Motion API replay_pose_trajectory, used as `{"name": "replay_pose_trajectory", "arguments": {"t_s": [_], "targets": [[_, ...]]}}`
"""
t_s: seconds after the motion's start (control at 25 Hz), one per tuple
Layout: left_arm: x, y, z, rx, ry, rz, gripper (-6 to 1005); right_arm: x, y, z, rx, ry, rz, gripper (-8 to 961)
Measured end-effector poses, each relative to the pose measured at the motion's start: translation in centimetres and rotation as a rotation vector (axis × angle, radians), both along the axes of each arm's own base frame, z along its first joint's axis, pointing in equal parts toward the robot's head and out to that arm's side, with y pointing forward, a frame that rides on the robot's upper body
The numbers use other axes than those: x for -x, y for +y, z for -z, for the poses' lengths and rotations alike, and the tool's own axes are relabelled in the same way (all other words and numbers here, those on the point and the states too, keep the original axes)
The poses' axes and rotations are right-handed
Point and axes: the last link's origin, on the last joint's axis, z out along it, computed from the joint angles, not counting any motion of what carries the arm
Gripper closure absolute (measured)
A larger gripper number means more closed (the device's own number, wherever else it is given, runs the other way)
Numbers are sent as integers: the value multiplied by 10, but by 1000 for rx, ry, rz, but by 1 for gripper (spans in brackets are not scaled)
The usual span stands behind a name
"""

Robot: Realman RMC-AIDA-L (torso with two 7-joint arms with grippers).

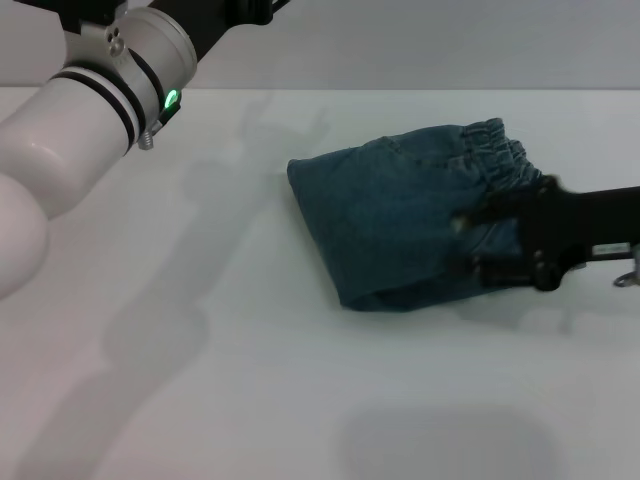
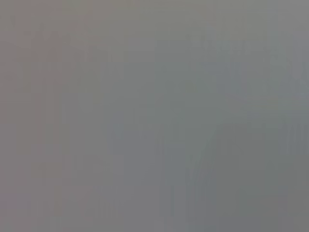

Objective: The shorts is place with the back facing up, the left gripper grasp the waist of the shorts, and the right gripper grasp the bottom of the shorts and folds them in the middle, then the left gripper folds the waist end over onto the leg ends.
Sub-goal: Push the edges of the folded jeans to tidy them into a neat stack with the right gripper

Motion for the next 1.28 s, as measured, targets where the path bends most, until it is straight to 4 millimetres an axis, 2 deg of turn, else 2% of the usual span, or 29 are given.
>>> {"name": "replay_pose_trajectory", "arguments": {"t_s": [0.12, 0.48, 0.56, 0.6, 0.8, 1.04, 1.28], "targets": [[2, 0, -1, -4, 0, -6, 150, 9, 5, 17, 109, -83, -16, 446], [1, 0, -5, -7, -16, -9, 150, 31, 25, 42, 160, -129, 25, 447], [3, -1, -5, -6, -17, -13, 150, 39, 33, 54, 171, -152, 64, 448], [4, -1, -5, -6, -18, -15, 150, 39, 33, 54, 171, -152, 64, 448], [13, -6, -7, -10, -21, -36, 150, 54, 35, 79, 221, -224, 72, 448], [21, -7, -10, -22, -19, -57, 150, 66, 31, 77, 279, -262, 94, 447], [25, -6, -12, -27, -19, -69, 150, 64, 30, 77, 304, -345, 140, 447]]}}
